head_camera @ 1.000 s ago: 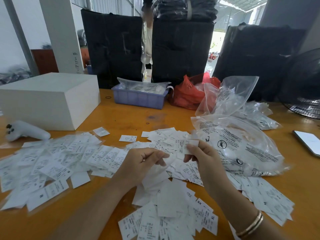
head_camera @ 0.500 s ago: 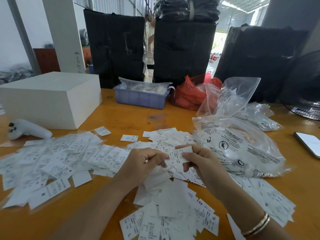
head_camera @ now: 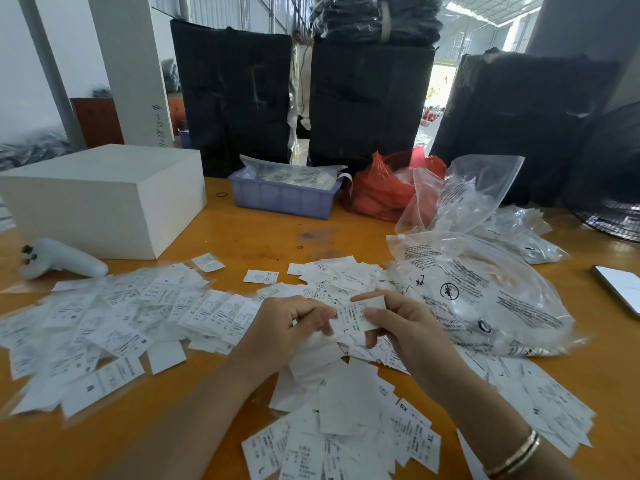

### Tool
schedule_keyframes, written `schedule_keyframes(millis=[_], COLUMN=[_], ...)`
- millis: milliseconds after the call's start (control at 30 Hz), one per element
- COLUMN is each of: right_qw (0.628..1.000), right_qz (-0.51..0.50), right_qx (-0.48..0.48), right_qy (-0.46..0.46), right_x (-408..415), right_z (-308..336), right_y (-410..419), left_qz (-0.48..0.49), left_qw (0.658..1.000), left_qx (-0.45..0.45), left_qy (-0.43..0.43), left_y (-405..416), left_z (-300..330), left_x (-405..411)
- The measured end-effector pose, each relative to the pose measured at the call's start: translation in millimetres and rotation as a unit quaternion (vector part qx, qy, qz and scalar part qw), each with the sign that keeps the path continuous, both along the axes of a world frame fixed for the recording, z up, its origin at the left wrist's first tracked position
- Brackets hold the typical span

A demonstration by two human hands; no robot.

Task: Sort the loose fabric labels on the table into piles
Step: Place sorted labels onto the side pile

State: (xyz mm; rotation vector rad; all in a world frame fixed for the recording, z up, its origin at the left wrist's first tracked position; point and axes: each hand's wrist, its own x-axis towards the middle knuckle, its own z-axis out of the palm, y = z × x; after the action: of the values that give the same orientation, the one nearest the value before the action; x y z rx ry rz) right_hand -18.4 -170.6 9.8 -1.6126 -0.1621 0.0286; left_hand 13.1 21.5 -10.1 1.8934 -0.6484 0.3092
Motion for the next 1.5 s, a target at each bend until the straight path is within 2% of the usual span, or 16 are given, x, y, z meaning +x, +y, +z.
schedule_keyframes(millis=[200,500,700,867,1000,1233,1500], right_qw=[0.999,0.995,0.995,0.996,0.998,0.996,0.994], right_qz=[0.019,0.026,0.027,0.028,0.02,0.061,0.072], right_qx=[-0.036,-0.093,-0.092,-0.083,-0.037,-0.05,-0.087], right_qy=[0.006,-0.001,-0.006,-0.025,-0.049,-0.041,-0.011], right_x=[-2,-3,-3,-4,-4,-5,-5], right_z=[2,1,3,1,-1,-5,-3], right_y=[-1,2,-1,1,5,10,7], left_qz=[-0.003,-0.029,-0.005,-0.008,-0.018,0.014,-0.017], left_qw=[1.0,0.995,0.996,0.996,0.994,0.995,0.993], left_qx=[0.019,0.034,-0.015,-0.01,-0.012,-0.047,-0.048], left_qy=[0.003,0.092,0.087,0.094,0.108,0.088,0.106], left_y=[0,-3,-3,-3,-5,-3,-5], left_z=[2,-3,1,2,3,6,4], left_x=[-1,2,2,0,-2,0,-1])
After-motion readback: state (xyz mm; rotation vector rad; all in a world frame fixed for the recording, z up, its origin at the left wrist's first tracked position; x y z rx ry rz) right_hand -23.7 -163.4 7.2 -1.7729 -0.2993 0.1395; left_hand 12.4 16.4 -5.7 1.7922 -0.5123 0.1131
